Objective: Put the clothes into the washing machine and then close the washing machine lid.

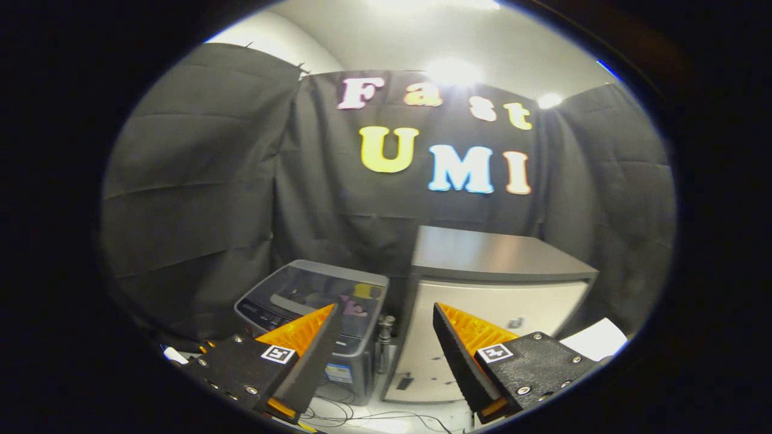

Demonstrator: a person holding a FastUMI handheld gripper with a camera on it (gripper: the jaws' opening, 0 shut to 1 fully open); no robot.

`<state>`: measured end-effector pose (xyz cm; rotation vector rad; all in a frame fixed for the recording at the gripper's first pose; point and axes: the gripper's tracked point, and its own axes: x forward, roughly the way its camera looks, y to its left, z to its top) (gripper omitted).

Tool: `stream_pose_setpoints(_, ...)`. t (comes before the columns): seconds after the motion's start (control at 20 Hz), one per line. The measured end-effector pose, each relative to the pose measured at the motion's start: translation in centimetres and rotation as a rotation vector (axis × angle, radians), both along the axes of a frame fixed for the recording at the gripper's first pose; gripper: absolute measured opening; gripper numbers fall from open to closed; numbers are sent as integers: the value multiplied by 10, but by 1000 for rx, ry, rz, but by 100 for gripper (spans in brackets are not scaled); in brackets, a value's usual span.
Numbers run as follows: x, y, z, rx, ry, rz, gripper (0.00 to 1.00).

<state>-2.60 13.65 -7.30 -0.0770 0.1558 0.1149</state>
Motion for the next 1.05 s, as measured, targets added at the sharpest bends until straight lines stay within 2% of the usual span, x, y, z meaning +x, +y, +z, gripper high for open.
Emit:
stream_pose_setpoints(0.25, -53, -82, 9, 44, -28, -108, 94)
stream_pose_setpoints(0.6, -89, -138, -1, 74, -33, -86, 94)
stream_pose_setpoints(1.05, -89, -166, 1, 113, -39, -99, 94)
